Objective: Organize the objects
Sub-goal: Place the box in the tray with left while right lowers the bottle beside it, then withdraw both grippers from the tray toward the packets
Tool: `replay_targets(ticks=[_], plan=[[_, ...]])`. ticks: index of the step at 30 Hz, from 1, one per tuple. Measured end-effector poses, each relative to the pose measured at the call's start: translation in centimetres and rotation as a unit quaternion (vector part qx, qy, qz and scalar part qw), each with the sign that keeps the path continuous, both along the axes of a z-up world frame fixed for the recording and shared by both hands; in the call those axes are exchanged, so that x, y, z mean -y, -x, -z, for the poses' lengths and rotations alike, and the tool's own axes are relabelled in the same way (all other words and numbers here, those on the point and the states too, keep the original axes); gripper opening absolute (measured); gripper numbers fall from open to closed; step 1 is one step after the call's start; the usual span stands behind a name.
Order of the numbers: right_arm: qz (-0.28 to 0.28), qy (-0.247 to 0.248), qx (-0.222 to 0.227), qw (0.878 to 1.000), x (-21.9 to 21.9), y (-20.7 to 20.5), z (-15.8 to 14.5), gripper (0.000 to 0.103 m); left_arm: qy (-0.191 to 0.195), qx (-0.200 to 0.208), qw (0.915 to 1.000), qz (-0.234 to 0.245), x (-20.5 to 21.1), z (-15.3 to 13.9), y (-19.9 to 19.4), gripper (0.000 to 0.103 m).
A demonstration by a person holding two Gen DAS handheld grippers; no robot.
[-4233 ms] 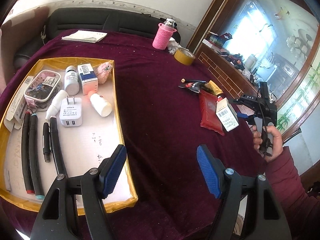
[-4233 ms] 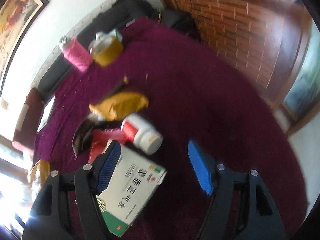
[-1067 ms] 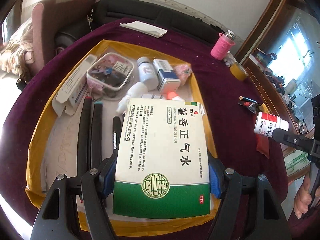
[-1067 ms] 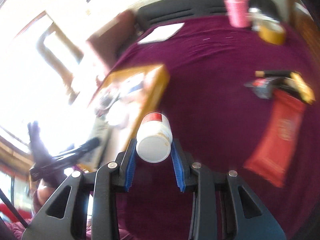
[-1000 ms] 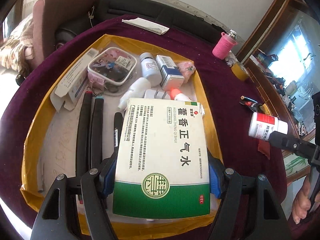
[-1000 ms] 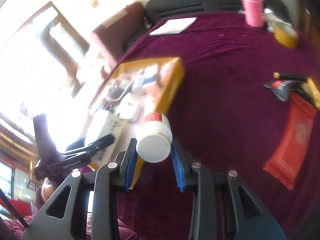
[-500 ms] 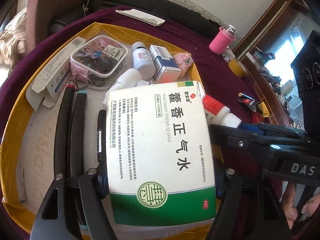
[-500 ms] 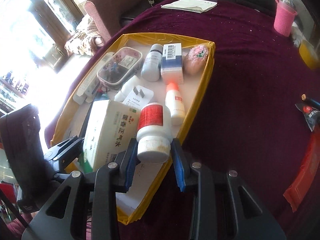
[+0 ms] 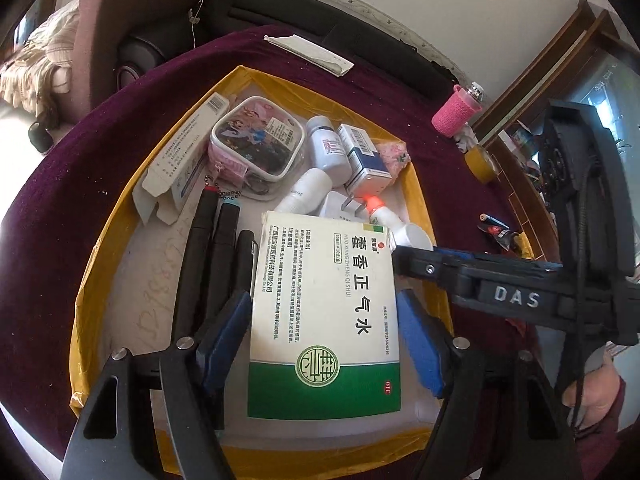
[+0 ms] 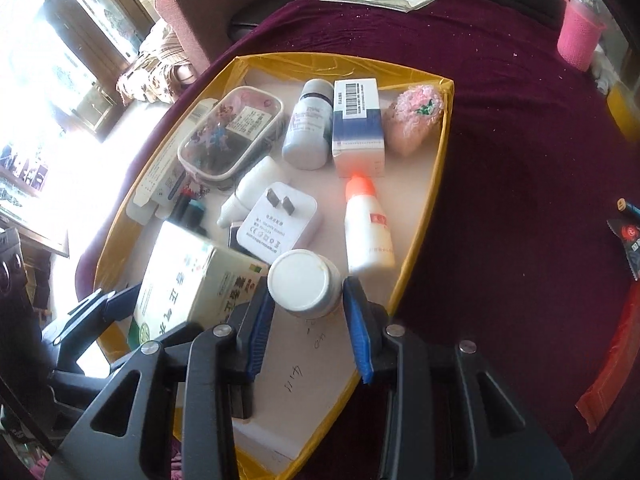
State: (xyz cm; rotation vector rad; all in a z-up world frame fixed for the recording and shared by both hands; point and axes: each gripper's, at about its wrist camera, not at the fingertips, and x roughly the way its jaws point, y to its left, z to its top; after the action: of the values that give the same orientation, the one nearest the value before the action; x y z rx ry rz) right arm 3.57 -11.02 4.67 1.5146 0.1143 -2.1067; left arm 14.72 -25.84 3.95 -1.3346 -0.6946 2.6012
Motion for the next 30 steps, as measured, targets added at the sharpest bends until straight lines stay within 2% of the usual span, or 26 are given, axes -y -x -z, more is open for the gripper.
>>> replay_targets(ticks=[3,6,9,12,16,19,22,25,27,30], plan=[[0.008,0.001,-0.023,1.0,0.0,0.6,-0.3,0.033,-0.012,-0.016,0.9998,0.0,0.4,-1.0,-0.5,0.069],[0.009,0.026,-0.033,0.999,-0.7,0.5,-1.2,0.034,-0.017,-0.032,0.9993,-0.001,0.9,-2.0,-1.0,0.069],[0.019,0.05,-0.053,0.997,-1.6,0.1,-2.4,0.044,-0.037,-0.046,0.9981,-0.02,2.3,-2.5,-1.6,0.069],[0.022,0.085,-0.066,0.994,-2.3,-0.6,-3.7,0.044,-0.046,-0.056,0.9964,-0.043,4.0,-3.0,-2.4,0.069],[0.001,0.124,-0.054,0.991,-1.1,-1.9,-4.4,0.052,-0.051,-0.083,0.9925,-0.074,6.3,-3.9,-3.9,0.069],[-0.035,0.136,-0.031,0.99,1.3,-3.4,-3.3,0.052,-0.052,-0.096,0.9894,-0.096,8.0,-4.1,-4.8,0.069],[-0.059,0.124,-0.003,0.991,4.0,-4.5,-1.2,0.058,-0.051,-0.093,0.9881,-0.111,9.0,-3.8,-5.1,0.069],[-0.083,0.131,0.015,0.988,5.6,-5.1,0.0,0.058,-0.052,-0.086,0.9888,-0.11,9.0,-3.1,-5.0,0.069],[-0.081,0.139,0.016,0.987,5.4,-5.1,0.0,0.058,-0.049,-0.084,0.9895,-0.107,8.9,-2.9,-5.0,0.069],[-0.05,0.168,-0.001,0.984,2.7,-4.1,-1.5,0.058,-0.053,-0.09,0.9897,-0.097,8.5,-3.0,-4.9,0.069]])
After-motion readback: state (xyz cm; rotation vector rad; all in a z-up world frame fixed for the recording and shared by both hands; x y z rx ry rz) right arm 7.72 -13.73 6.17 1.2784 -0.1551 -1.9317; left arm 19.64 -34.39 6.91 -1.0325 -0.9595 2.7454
